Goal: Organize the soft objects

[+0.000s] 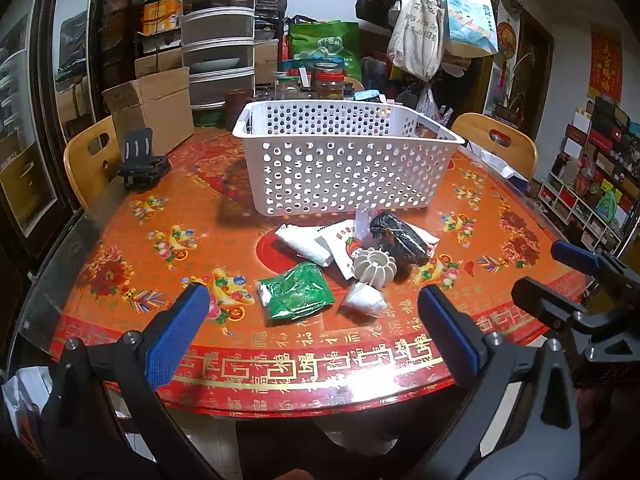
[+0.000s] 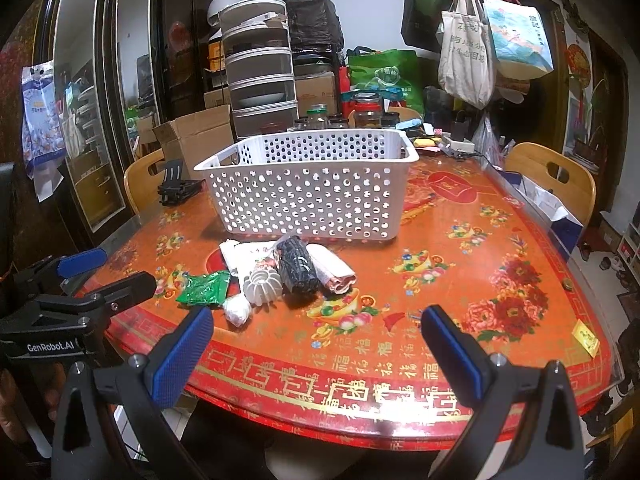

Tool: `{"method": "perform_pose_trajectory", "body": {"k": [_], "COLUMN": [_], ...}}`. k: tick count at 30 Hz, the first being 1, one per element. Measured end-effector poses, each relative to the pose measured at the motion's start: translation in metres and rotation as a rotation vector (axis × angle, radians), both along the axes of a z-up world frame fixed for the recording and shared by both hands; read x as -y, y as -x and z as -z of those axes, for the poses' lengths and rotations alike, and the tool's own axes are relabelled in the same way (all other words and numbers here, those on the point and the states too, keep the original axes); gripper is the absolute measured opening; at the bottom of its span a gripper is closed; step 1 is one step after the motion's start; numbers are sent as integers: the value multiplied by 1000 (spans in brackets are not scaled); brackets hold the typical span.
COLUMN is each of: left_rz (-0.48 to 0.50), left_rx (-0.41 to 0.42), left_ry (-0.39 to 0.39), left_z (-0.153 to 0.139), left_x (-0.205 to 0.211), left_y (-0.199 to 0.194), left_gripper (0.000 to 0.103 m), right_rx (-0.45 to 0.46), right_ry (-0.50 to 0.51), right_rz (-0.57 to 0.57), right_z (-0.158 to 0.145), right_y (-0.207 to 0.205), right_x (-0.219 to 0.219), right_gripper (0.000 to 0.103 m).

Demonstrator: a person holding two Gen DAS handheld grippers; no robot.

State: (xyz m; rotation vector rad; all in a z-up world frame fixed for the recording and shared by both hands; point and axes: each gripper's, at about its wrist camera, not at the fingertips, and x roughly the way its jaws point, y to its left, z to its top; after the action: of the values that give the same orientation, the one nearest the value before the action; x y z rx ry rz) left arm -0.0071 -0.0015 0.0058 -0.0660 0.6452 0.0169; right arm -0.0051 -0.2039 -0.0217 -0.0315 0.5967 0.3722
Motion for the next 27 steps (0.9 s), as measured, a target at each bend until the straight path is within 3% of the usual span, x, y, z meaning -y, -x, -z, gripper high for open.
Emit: {"method": "perform_pose_trajectory", "body": {"k": [27], "left_rz": [1], "left_rx": [-2], "left_ry": [13], "left_z": [0], "left_x": [-2], "left_y": [1], "left_gripper": [103], "right_rx": [-7], "right_ry": [7], "right_rz": [3], "right_z": [2], "right_y": [0], "right_x": [0], "right_gripper": [103]}}
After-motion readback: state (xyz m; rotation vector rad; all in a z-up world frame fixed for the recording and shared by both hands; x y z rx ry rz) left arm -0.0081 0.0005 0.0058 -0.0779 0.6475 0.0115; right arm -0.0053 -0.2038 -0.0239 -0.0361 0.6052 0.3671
